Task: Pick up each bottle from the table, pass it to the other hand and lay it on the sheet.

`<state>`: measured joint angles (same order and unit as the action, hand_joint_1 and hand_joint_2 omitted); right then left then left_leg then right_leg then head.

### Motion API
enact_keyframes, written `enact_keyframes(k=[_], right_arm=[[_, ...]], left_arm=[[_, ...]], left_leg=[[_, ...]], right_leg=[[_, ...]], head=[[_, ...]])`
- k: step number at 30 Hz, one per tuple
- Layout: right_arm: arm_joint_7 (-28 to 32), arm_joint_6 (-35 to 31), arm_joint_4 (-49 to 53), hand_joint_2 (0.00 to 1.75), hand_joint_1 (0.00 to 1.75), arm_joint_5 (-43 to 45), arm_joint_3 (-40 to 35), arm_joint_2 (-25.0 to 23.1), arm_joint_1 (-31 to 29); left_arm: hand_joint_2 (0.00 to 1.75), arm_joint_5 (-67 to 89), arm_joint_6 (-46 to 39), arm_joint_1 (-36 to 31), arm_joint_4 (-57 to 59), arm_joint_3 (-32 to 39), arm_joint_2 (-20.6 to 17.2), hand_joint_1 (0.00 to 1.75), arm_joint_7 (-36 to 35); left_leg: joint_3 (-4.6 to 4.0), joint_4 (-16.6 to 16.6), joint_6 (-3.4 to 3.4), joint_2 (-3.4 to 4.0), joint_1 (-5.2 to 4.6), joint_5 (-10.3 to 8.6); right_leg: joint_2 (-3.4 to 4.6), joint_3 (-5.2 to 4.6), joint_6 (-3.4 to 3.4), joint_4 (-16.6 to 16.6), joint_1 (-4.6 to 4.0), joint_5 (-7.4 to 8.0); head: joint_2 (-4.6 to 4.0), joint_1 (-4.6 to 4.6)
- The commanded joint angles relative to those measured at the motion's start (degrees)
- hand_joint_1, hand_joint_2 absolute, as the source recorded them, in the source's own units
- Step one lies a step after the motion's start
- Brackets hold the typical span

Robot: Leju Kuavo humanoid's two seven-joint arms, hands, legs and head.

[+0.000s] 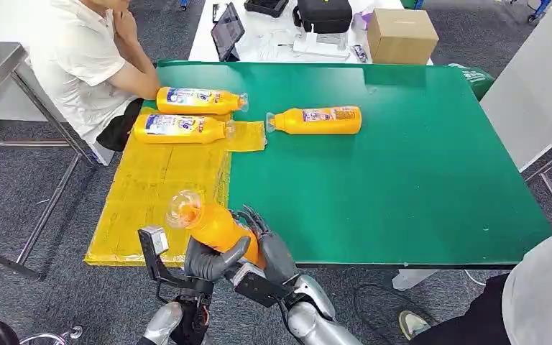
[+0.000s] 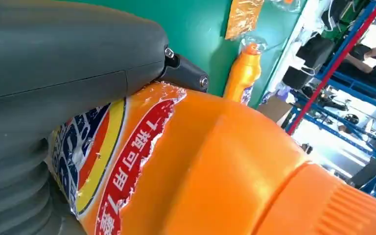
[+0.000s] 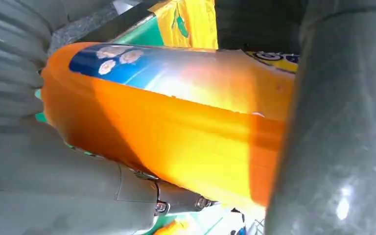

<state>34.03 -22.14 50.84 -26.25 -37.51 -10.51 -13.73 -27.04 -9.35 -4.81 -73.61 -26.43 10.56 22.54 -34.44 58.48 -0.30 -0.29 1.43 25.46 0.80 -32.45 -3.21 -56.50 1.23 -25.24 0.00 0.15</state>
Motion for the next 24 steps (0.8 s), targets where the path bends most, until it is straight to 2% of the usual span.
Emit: enact_keyframes(k=[1, 5, 6, 7, 8, 12, 14, 15, 17, 18, 20, 23, 24], right_arm=[[1.51, -5.47, 0.78, 0.00, 0.00, -1.88, -2.45, 1.37, 0.51], [4.63, -12.44, 5.13, 0.00, 0.00, -1.34, -2.40, 1.70, 2.70], [5.97, -17.32, 7.00, 0.00, 0.00, -1.43, -2.35, 1.68, 3.37], [5.97, -17.25, 7.17, 0.00, 0.00, -1.40, -2.59, 1.75, 3.35], [5.97, -17.86, 12.99, 0.00, 0.00, -3.17, 0.36, 1.47, 5.58], [5.97, -17.86, 22.51, 0.00, 0.00, -4.74, 2.93, 1.90, 8.69], [5.97, -17.86, 22.48, 0.00, 0.00, -5.02, 3.16, 2.00, 8.82], [5.97, -17.86, 21.64, 0.00, 0.00, -3.53, 2.31, 2.48, 8.30], [5.97, -17.86, 21.46, 0.00, 0.00, -3.87, 2.86, 2.31, 8.04], [5.97, -17.86, 20.19, 0.00, 0.00, -3.32, 2.73, 2.14, 7.58], [5.97, -17.86, 19.68, 0.00, 0.00, -2.32, 2.44, 2.15, 7.02], [5.97, -17.86, 18.76, 0.00, 0.00, -0.07, 0.66, 2.50, 5.95], [5.97, -17.86, 18.39, 0.00, 0.00, 1.47, -0.50, 2.78, 5.28]], left_arm=[[1.75, -1.82, -2.32, -2.63, 2.62, 4.96, -2.09, 1.75, -1.87], [1.75, -0.02, -9.46, -5.82, 8.21, 8.57, -3.32, 1.75, -1.60], [1.75, 2.82, -14.35, -7.59, 11.06, 9.57, -3.35, 1.75, 0.86], [1.75, 2.52, -13.88, -8.20, 11.49, 9.92, -3.78, 1.75, 0.79], [1.75, 7.43, -19.71, -9.82, 14.03, 10.48, -3.54, 1.75, 4.73], [1.75, 15.43, -29.29, -12.13, 15.41, 13.89, -3.98, 1.75, 8.90], [1.75, 19.25, -30.65, -12.73, 16.16, 15.82, -4.02, 1.75, 8.91], [1.75, 28.95, -30.65, -12.97, 17.01, 21.55, -1.97, 1.75, 8.38], [1.75, 33.62, -30.65, -13.76, 17.61, 23.98, -1.56, 1.75, 7.92], [1.75, 44.21, -30.65, -14.89, 19.73, 27.25, -1.04, 1.75, 6.47], [1.75, 47.76, -30.65, -16.51, 21.62, 26.47, -1.47, 1.75, 5.22], [1.75, 68.71, -30.65, -19.72, 27.28, 23.60, -3.07, 1.75, -3.14], [1.75, 76.54, -30.10, -21.95, 31.69, 19.63, -4.34, 1.75, -8.69]], left_leg=[[0.12, -0.06, 0.09, 0.01, 0.00, -0.01], [0.14, -0.10, 0.08, -0.03, 0.01, -0.03], [0.12, -0.09, 0.07, -0.06, 0.00, -0.04], [0.07, -0.06, 0.05, -0.04, 0.01, -0.04], [0.11, -0.09, 0.07, -0.04, 0.02, -0.05], [0.03, -0.04, 0.03, -0.08, 0.00, -0.08], [0.08, -0.05, 0.03, 0.04, 0.01, -0.05], [0.06, -0.05, 0.02, 0.02, -0.01, -0.06], [0.05, -0.04, 0.03, -0.09, 0.02, -0.09], [0.05, -0.04, 0.01, -0.07, 0.02, -0.09], [0.02, -0.02, 0.02, -0.05, 0.01, -0.10], [0.02, -0.04, 0.01, -0.08, 0.01, -0.13], [0.06, -0.06, 0.03, -0.11, 0.01, -0.15]], right_leg=[[-0.08, 0.13, 0.14, 0.07, -0.04, 0.01], [-0.12, 0.13, 0.18, 0.07, -0.05, 0.00], [-0.14, 0.12, 0.15, 0.06, -0.04, 0.00], [-0.10, 0.06, 0.11, 0.05, -0.04, 0.02], [-0.13, 0.11, 0.16, 0.08, -0.06, 0.03], [-0.14, 0.04, 0.12, 0.00, -0.03, 0.01], [-0.03, 0.04, 0.15, 0.00, -0.05, 0.02], [-0.06, 0.02, 0.13, -0.02, -0.02, 0.01], [-0.17, 0.04, 0.14, 0.01, -0.06, 0.02], [-0.13, 0.04, 0.10, 0.02, -0.04, 0.02], [-0.12, 0.01, 0.10, -0.01, -0.03, 0.03], [-0.16, 0.02, 0.11, -0.01, -0.03, 0.03], [-0.22, 0.07, 0.15, 0.01, -0.04, 0.03]], head=[[0.00, 0.02], [0.00, -0.02], [0.00, 0.00], [0.00, 0.00], [0.00, 0.00], [0.00, 0.02], [0.00, -0.02], [0.00, -0.02], [0.00, -0.02], [0.00, 0.02], [0.00, 0.02], [0.00, 0.00], [0.00, 0.00]])
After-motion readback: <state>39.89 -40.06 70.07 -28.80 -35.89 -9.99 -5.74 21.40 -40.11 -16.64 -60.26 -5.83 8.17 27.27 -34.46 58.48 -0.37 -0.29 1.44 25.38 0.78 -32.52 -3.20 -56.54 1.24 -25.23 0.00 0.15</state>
